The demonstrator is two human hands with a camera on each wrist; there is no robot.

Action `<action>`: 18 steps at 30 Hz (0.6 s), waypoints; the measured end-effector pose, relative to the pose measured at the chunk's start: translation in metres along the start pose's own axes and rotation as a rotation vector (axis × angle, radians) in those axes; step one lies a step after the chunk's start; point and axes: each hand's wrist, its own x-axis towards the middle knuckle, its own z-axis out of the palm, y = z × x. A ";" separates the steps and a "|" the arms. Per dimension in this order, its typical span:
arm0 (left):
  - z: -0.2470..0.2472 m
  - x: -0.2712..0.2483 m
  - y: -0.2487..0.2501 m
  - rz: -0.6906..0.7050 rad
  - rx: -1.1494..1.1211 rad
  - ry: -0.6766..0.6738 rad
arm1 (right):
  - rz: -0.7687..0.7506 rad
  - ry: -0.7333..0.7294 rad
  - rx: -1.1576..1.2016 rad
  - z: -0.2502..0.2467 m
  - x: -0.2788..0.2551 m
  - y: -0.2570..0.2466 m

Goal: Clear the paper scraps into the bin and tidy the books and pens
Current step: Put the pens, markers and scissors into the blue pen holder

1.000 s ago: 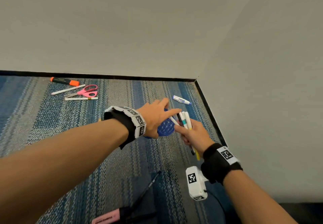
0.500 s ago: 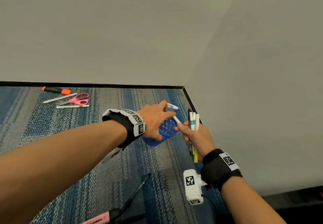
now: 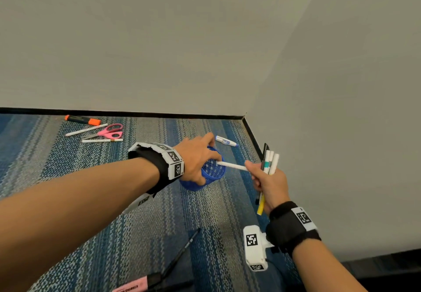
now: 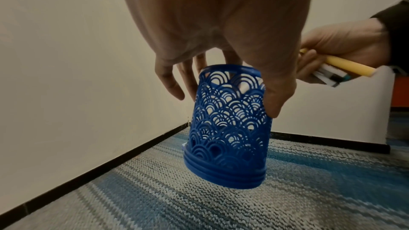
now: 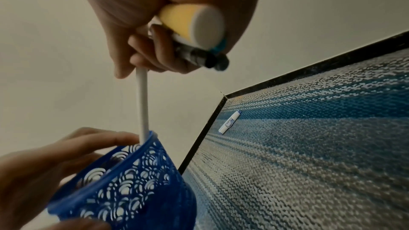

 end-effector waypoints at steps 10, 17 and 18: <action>0.004 0.008 0.005 -0.121 -0.175 0.050 | 0.052 0.119 0.249 0.002 0.010 -0.022; 0.001 0.006 0.002 -0.159 -0.291 0.074 | -0.381 -0.390 -1.246 0.024 0.011 -0.036; 0.000 0.004 0.002 -0.150 -0.304 0.055 | -0.452 -0.452 -1.443 0.032 0.010 -0.039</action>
